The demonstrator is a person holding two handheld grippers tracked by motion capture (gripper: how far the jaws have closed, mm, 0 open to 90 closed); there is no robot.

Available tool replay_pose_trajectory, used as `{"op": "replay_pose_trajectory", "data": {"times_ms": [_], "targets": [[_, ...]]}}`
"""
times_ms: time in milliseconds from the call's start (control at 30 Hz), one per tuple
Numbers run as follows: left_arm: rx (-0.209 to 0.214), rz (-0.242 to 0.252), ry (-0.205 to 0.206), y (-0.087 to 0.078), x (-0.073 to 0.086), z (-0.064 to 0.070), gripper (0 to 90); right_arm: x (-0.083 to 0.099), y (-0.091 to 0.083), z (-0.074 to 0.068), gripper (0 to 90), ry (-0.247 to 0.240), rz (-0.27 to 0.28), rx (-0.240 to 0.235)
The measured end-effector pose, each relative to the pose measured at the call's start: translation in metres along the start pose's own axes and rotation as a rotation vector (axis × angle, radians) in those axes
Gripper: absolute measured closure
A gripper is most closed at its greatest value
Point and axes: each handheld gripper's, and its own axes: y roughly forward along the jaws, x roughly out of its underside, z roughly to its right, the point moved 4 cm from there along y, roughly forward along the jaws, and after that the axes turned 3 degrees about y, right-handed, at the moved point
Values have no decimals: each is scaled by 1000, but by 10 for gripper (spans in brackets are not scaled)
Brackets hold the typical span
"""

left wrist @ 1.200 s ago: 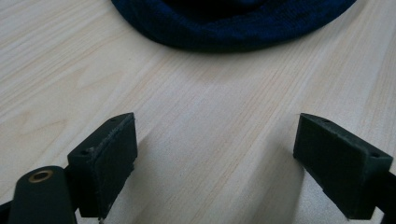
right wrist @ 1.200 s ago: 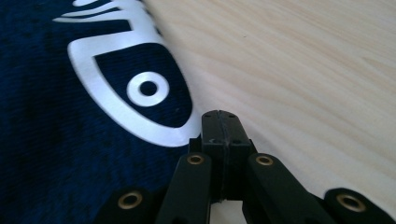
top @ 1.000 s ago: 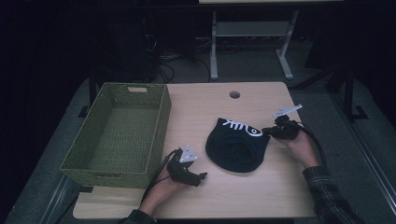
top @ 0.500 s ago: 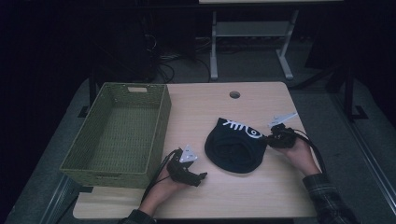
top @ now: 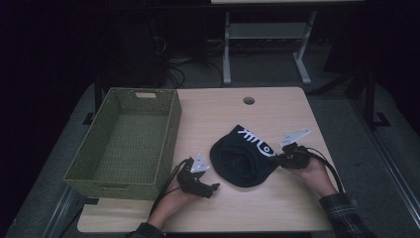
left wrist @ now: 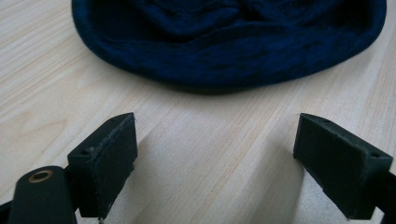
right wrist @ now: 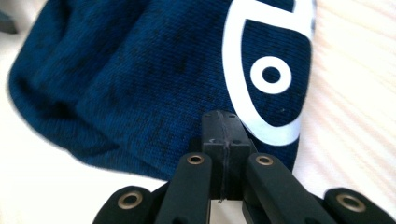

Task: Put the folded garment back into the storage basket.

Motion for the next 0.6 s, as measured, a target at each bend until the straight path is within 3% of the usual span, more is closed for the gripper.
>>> {"op": "replay_pose_trajectory", "data": {"times_ms": [267, 500, 533, 600], "targets": [[1, -6, 3, 0, 0, 0, 125, 4, 2, -23, 900, -17, -1, -41], [0, -3, 0, 0, 0, 0, 126, 3, -8, -26, 897, -10, 27, -19], [1, -3, -1, 0, 0, 0, 125, 3, -14, -25, 805, 2, 52, -2], [1, -3, 0, 0, 0, 0, 125, 6, -20, -25, 749, 12, 72, 34]]}}
